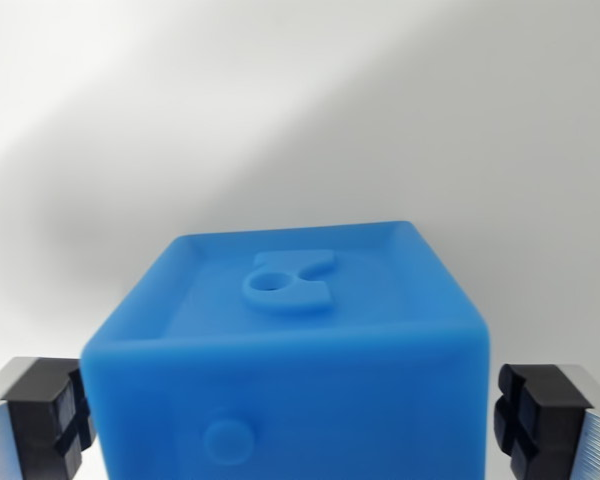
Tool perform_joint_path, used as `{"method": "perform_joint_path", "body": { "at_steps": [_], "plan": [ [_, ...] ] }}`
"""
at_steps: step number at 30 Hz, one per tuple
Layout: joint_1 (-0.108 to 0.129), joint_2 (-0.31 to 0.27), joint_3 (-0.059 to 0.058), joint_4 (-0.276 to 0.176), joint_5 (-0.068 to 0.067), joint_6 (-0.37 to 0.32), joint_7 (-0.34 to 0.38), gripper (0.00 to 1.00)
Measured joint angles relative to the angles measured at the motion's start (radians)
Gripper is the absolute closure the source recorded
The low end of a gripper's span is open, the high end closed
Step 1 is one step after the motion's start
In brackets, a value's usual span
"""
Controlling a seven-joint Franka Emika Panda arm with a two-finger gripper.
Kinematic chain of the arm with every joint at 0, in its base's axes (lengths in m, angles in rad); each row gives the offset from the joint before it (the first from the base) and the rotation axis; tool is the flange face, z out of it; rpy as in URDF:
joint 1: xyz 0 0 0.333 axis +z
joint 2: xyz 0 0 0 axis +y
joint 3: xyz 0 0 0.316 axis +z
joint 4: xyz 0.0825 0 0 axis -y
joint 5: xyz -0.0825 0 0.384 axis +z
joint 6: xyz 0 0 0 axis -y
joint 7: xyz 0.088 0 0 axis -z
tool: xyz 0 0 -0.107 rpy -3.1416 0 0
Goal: Stack cube
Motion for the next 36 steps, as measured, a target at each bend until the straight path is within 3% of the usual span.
{"method": "perform_joint_path", "body": {
  "at_steps": [30,36],
  "plan": [
    [0.001,-0.002,0.000,0.000,0.000,-0.002,0.000,1.00],
    [0.006,-0.028,-0.006,-0.007,0.000,-0.017,0.001,1.00]
  ]
}}
